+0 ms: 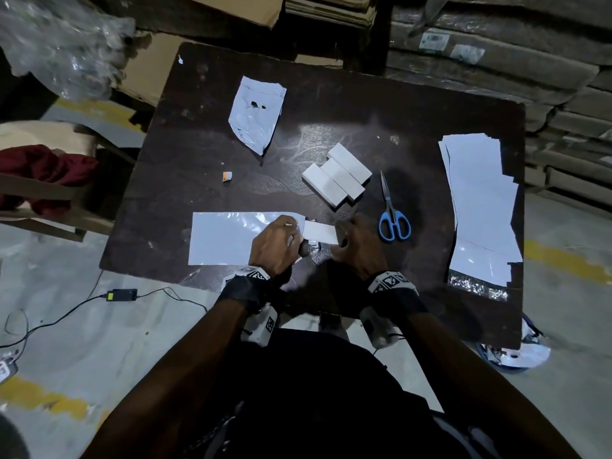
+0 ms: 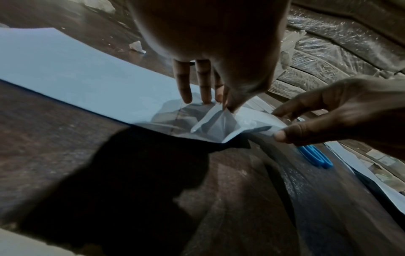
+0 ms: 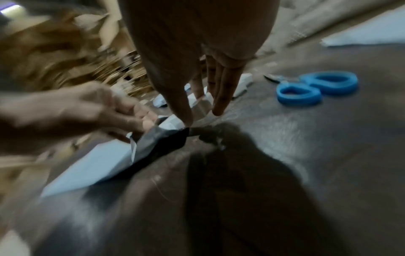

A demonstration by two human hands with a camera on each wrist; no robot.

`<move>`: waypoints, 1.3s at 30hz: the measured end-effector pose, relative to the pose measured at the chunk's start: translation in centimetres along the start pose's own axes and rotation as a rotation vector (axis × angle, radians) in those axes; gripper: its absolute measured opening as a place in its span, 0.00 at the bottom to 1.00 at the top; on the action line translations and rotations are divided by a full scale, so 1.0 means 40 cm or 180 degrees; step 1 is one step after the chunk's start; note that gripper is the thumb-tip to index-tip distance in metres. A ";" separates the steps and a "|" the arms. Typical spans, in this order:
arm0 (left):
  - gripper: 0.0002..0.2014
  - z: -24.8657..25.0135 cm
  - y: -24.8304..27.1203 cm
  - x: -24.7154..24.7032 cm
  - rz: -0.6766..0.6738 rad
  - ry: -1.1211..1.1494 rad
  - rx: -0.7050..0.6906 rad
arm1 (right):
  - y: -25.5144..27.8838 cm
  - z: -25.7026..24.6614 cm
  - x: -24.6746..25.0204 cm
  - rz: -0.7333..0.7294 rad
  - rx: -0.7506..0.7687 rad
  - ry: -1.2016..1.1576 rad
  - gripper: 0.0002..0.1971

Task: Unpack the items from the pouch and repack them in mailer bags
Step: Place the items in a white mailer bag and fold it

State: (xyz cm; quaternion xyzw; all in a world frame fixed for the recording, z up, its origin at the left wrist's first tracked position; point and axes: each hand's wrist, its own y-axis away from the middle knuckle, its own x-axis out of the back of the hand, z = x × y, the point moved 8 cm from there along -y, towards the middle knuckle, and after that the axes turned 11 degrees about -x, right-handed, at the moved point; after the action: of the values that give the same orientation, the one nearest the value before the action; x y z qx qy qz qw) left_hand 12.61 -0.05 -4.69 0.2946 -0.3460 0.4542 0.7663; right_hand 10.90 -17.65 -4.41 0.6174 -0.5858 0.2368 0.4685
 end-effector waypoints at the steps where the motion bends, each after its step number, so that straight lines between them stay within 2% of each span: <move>1: 0.09 -0.001 0.001 0.001 -0.0006 -0.0011 0.0030 | -0.003 -0.002 0.005 0.0039 -0.0044 -0.0078 0.22; 7: 0.09 -0.023 0.011 0.012 0.0073 0.0049 0.0158 | 0.003 -0.036 -0.009 -0.0117 0.0508 -0.0040 0.24; 12: 0.08 -0.025 0.031 0.009 0.0154 0.0000 0.0021 | 0.004 -0.028 0.006 0.0014 0.0504 -0.0322 0.22; 16: 0.07 -0.005 0.030 0.016 0.0224 -0.0041 -0.0105 | -0.006 -0.007 -0.001 -0.0024 0.0149 -0.0338 0.23; 17: 0.07 -0.003 0.028 0.018 0.0203 -0.0075 -0.0127 | -0.009 -0.008 -0.003 -0.0046 0.0163 -0.0283 0.23; 21: 0.10 0.003 0.026 0.014 0.0022 -0.0217 -0.0311 | 0.003 -0.045 -0.017 -0.0228 0.0732 0.0010 0.26; 26: 0.08 0.033 0.028 0.012 -0.0015 -0.0269 -0.0475 | -0.012 -0.029 0.004 -0.0029 0.0382 -0.0260 0.23; 29: 0.08 0.048 0.024 0.012 -0.0015 -0.0318 -0.0593 | -0.002 -0.050 -0.009 -0.0098 0.0529 -0.0102 0.24; 36: 0.09 0.030 0.021 0.010 -0.0007 -0.0227 -0.0715 | -0.018 -0.044 -0.057 -0.0337 0.0650 -0.0335 0.27; 39: 0.09 0.035 0.021 0.010 -0.0023 -0.0298 -0.0826 | -0.020 -0.041 -0.055 -0.0242 0.0598 -0.0486 0.26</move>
State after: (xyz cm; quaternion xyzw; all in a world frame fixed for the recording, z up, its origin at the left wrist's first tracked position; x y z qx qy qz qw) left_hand 11.61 -0.58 -3.44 0.2151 -0.4361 0.3886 0.7826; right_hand 11.61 -15.24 -5.77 0.6966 -0.5712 0.2250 0.3713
